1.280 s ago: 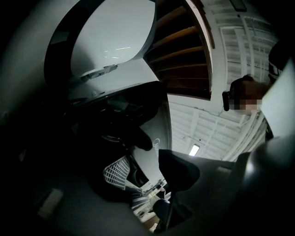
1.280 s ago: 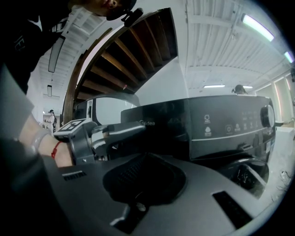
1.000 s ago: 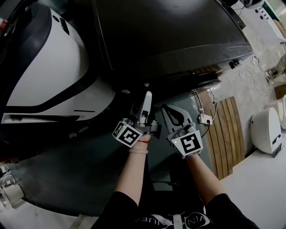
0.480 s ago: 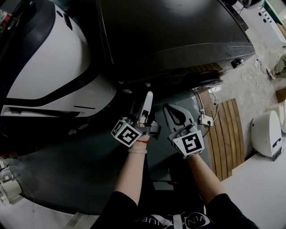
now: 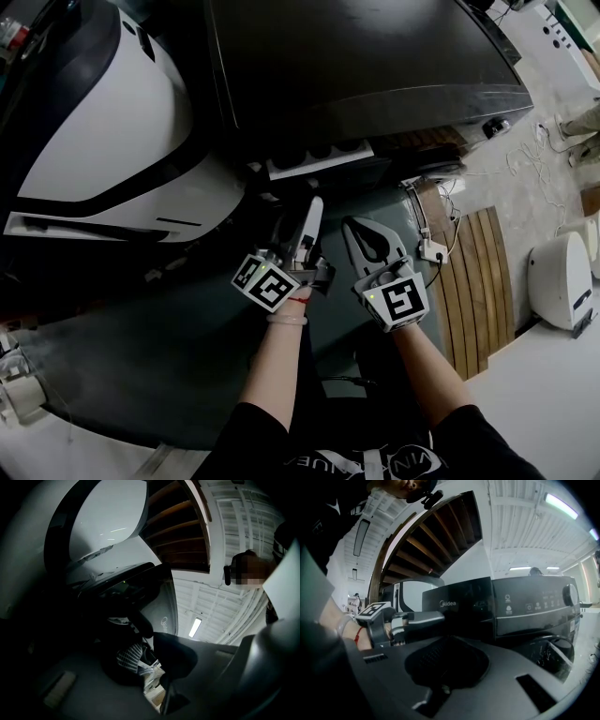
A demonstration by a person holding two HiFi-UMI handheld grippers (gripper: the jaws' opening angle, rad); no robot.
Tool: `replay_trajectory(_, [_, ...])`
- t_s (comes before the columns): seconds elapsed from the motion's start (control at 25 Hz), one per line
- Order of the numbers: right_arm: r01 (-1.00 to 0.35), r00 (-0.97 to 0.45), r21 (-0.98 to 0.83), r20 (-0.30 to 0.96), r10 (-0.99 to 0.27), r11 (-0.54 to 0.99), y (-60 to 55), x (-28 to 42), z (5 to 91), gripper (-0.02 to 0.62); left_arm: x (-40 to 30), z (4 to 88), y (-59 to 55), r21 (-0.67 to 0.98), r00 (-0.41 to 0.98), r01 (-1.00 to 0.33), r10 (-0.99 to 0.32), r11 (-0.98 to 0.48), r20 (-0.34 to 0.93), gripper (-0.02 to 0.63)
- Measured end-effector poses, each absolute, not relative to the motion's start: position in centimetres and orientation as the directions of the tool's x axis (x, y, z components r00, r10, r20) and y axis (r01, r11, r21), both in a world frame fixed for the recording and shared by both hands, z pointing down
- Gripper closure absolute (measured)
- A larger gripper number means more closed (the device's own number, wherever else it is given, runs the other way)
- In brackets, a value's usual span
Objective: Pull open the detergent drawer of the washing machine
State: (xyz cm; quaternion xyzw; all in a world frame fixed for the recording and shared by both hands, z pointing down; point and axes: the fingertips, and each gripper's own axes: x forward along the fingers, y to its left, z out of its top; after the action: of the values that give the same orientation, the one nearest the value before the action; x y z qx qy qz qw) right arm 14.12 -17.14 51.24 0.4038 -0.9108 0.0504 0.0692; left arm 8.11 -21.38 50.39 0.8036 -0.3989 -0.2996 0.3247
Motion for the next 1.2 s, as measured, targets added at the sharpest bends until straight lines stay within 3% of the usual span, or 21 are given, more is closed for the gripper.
replay_trajectory(1.2, [-0.723, -0.687, -0.023, 0.139, -0.713, 0.691, -13.0, 15.2, 50.7, 0.586, 9.8, 50.6, -15.7, 0.728, 0.528, -0.469, -0.819, -0.501, -0.224, 0.528])
